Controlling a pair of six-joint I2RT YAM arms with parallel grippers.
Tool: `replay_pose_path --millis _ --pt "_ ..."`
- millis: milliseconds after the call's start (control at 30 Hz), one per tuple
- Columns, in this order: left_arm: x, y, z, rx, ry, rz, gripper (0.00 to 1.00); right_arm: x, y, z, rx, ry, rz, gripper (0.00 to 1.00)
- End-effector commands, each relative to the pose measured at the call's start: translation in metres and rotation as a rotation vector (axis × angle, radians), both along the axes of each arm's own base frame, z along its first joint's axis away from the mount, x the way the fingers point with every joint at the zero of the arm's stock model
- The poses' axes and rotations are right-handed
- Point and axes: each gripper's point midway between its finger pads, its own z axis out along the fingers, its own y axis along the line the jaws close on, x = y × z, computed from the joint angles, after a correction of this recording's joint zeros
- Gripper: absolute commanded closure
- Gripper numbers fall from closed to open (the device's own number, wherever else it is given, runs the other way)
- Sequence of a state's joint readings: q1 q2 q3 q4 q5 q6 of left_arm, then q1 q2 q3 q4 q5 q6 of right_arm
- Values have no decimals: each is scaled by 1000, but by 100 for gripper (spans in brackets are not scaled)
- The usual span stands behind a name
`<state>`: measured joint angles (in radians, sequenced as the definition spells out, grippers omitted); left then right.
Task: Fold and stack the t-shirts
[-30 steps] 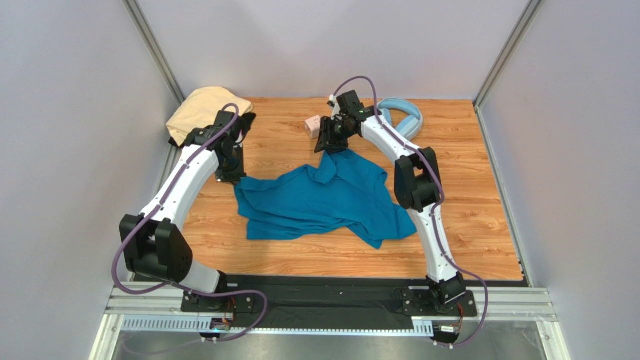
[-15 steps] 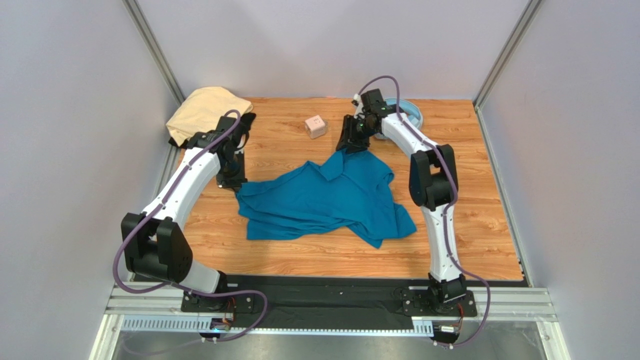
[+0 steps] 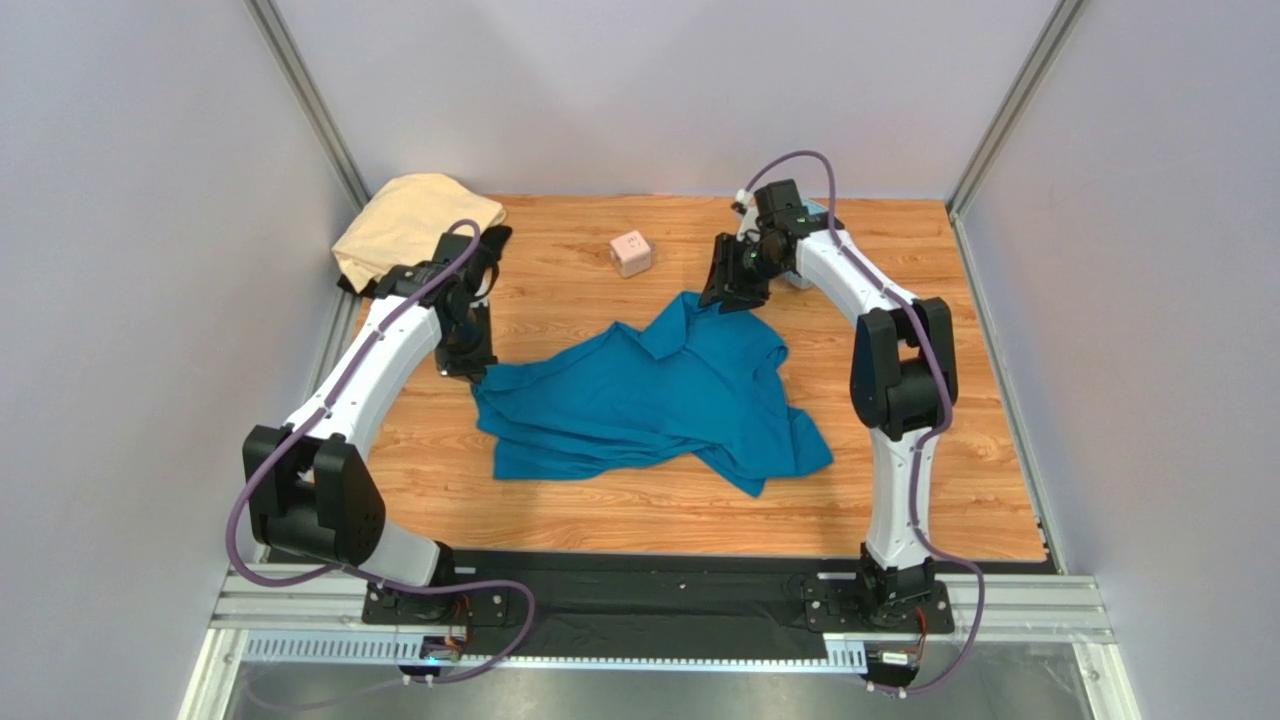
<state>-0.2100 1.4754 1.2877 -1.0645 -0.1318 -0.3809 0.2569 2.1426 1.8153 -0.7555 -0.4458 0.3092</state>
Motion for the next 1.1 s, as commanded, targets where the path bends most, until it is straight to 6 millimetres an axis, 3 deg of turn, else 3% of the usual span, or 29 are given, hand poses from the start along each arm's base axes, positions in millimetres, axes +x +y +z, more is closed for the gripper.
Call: replay_pose_path --millis 0,467,767,833,1067 --pt "2 -7 9 -24 -40 -2 100 -10 32 -3 24 -11 83 53" --pt "0 -7 4 -16 -25 -2 100 -21 44 -41 -2 66 119 53" --pt "2 -7 2 -10 -16 -13 100 -27 73 -50 42 95 171 53" --pt "2 -7 2 -7 -16 -17 100 -30 80 -49 47 97 187 54" --pt "1 -6 -4 0 5 -24 100 -32 112 -19 113 62 225 54"
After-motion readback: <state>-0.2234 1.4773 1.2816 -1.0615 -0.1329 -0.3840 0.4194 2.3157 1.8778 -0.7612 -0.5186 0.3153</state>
